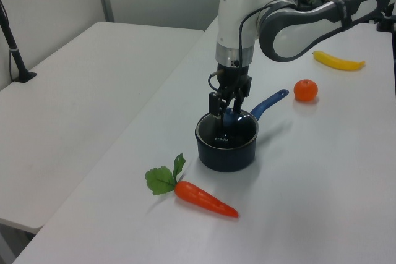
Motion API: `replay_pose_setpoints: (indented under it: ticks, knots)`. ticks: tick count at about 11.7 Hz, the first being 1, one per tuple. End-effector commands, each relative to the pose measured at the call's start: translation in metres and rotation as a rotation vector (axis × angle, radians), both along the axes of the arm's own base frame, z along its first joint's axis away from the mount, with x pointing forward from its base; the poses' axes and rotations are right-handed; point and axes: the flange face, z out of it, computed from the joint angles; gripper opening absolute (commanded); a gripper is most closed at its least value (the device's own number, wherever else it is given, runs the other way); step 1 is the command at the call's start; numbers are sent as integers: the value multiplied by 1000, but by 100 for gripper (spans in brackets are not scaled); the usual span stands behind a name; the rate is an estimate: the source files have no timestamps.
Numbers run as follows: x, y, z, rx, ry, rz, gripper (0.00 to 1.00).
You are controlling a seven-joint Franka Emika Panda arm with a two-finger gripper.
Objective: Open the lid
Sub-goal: 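Lift the glass lid up off the saucepan rim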
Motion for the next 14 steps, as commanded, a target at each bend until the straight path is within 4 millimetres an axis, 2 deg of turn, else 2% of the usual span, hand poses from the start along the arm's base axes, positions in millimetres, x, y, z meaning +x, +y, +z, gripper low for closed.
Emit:
replay_pose_setpoints:
  ticks: [1,2,3,4,6,9,11,14]
  knots:
    - [1,6,-1,-17,-25,-5,59]
    - [0,6,1,-17,-26,-5,48]
    - [2,4,2,-17,-28,-8,42]
    - [2,3,3,-16,-29,-10,41]
    - [3,-1,10,-14,-38,-14,39]
    - [1,-12,41,-3,-69,-26,39]
    - [0,-16,51,4,-79,-33,39]
    - [6,-40,64,0,-98,-41,39]
